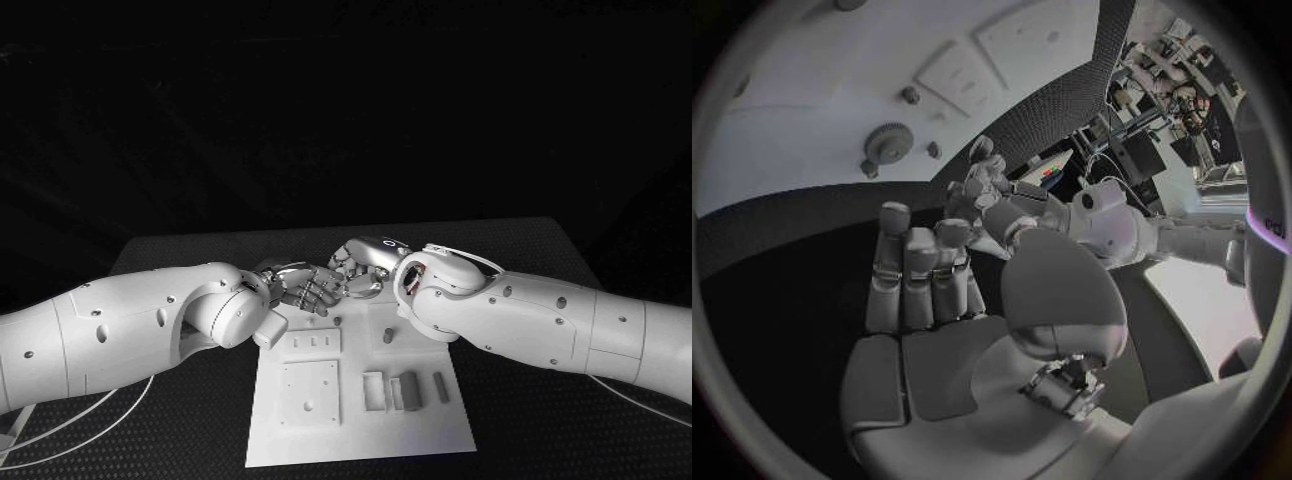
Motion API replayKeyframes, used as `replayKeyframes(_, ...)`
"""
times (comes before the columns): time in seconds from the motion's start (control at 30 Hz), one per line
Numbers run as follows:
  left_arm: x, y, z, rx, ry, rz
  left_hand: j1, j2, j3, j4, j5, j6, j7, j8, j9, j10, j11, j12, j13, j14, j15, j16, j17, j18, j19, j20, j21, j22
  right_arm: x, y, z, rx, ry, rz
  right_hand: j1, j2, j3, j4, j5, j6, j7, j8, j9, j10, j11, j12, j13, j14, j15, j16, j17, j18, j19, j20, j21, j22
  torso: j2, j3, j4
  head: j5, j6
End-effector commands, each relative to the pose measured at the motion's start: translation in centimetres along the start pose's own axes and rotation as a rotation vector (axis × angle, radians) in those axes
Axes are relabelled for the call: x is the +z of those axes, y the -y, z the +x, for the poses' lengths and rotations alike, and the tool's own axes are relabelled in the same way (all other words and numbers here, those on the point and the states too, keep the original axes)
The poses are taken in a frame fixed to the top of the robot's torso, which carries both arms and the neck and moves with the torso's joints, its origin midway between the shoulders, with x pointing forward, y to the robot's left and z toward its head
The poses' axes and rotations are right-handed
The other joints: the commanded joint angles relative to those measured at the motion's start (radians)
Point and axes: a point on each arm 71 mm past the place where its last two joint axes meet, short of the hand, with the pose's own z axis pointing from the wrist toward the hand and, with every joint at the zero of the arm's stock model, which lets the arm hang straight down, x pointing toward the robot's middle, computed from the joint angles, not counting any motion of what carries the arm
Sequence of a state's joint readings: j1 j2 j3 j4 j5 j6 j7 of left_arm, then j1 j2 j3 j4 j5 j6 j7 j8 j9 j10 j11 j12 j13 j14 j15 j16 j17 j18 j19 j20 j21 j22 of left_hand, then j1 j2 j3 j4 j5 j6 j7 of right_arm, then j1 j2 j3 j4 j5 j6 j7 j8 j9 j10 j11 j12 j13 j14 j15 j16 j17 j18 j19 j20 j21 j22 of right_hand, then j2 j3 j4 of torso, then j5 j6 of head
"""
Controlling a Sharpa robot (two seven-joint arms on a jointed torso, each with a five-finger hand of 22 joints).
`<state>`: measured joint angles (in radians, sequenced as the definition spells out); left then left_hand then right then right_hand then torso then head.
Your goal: Assemble the parts on the task board
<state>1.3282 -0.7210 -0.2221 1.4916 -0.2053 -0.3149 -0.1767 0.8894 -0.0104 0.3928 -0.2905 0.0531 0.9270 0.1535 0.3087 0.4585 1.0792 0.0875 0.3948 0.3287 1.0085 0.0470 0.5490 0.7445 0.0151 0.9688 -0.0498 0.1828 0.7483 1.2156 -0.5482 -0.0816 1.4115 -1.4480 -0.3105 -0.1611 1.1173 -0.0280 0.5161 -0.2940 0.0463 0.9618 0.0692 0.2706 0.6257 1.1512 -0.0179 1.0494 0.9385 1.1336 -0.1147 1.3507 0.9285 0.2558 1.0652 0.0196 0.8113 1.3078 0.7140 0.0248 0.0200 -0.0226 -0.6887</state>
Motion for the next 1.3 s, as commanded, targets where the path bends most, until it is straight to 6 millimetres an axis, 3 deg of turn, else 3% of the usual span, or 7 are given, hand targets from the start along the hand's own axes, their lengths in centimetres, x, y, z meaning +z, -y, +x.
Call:
replayKeyframes(0.03,-0.06,0.37,0.38,-0.004,-0.025,0.023,0.012,0.007,-0.004,-0.001,-0.001,0.005,-0.002,-0.003,-0.002,0.004,-0.002,0.004,0.001,0.009,0.001,-0.005,0.003,-0.011,0.0,0.0,-0.004,0.001,0.02,-0.25,0.23,-0.006,-0.017,-0.019,-0.008,0.003,0.004,0.004,0.003,0.032,0.027,0.003,0.0,0.006,0.002,0.002,0.0,-0.001,-0.006,0.005,-0.001,0.006,0.005,0.002,0.007,0.017,0.0,0.0001,0.0003,-0.001,-0.001)
replayKeyframes(0.53,-0.1,0.3,0.08,-0.006,-0.015,0.024,0.032,0.067,-0.012,-0.001,0.0,0.013,-0.005,-0.003,-0.006,0.007,-0.003,0.004,-0.003,0.015,0.0,-0.015,0.016,-0.013,0.002,-0.001,-0.006,0.001,-0.02,-0.13,0.23,-0.005,-0.017,-0.015,-0.009,0.004,0.005,0.004,0.003,0.035,0.027,0.003,0.001,0.007,0.001,0.002,0.0,0.0,-0.006,0.006,-0.002,0.006,0.006,0.001,0.007,0.016,0.0,0.0007,-0.0005,0.004,-0.004)
replayKeyframes(0.67,-0.11,0.19,-0.09,-0.004,-0.011,0.015,0.03,0.072,-0.017,0.0,0.0,0.017,-0.006,-0.001,-0.006,0.01,-0.004,0.005,-0.003,0.018,-0.001,-0.016,0.019,-0.013,0.004,-0.002,-0.005,0.001,-0.05,-0.05,0.19,-0.004,-0.014,-0.014,-0.01,0.005,0.006,0.004,0.003,0.037,0.026,0.004,0.002,0.008,0.001,0.002,0.0,0.001,-0.007,0.006,-0.003,0.006,0.007,0.001,0.007,0.016,0.0,0.0011,-0.0008,0.003,-0.004)
replayKeyframes(0.93,-0.09,0.01,-0.11,0.039,-0.005,-0.013,-0.002,0.039,-0.043,0.006,0.0,0.024,-0.009,0.0,-0.01,0.016,-0.007,0.009,-0.003,0.026,-0.004,-0.02,0.031,-0.011,0.012,-0.005,-0.004,0.002,-0.03,-0.16,0.2,-0.003,-0.013,-0.016,-0.01,0.005,0.006,0.004,0.003,0.039,0.025,0.004,0.002,0.01,0.0,0.002,-0.001,0.001,-0.008,0.007,-0.004,0.006,0.008,0.0,0.008,0.016,0.0,0.0007,0.0004,0.0,-0.01)
replayKeyframes(1.13,-0.13,-0.03,-0.06,0.051,-0.005,-0.018,-0.055,-0.032,-0.066,0.018,-0.003,0.024,-0.009,-0.001,-0.012,0.018,-0.008,0.013,-0.002,0.031,-0.006,-0.025,0.039,-0.009,0.017,-0.008,-0.005,0.0,0.01,-0.08,0.26,-0.006,-0.02,-0.011,-0.011,0.005,0.006,0.004,0.003,0.039,0.025,0.005,0.002,0.01,-0.001,0.002,-0.001,0.002,-0.008,0.007,-0.004,0.006,0.008,0.0,0.008,0.016,0.0,0.0004,-0.0006,-0.003,-0.011)
replayKeyframes(1.3,-0.18,0.05,-0.38,0.048,0.028,-0.001,-0.084,-0.065,-0.073,0.023,-0.002,0.029,-0.012,0.003,-0.01,0.033,-0.02,0.041,0.017,0.053,-0.019,-0.002,0.057,-0.002,0.043,-0.018,0.012,0.011,0.03,0.1,0.26,-0.007,-0.023,-0.005,-0.011,0.004,0.006,0.004,0.003,0.04,0.025,0.005,0.003,0.011,-0.001,0.002,-0.001,0.002,-0.008,0.007,-0.004,0.006,0.009,0.0,0.008,0.016,-0.001,0.0003,-0.0007,-0.004,-0.015)
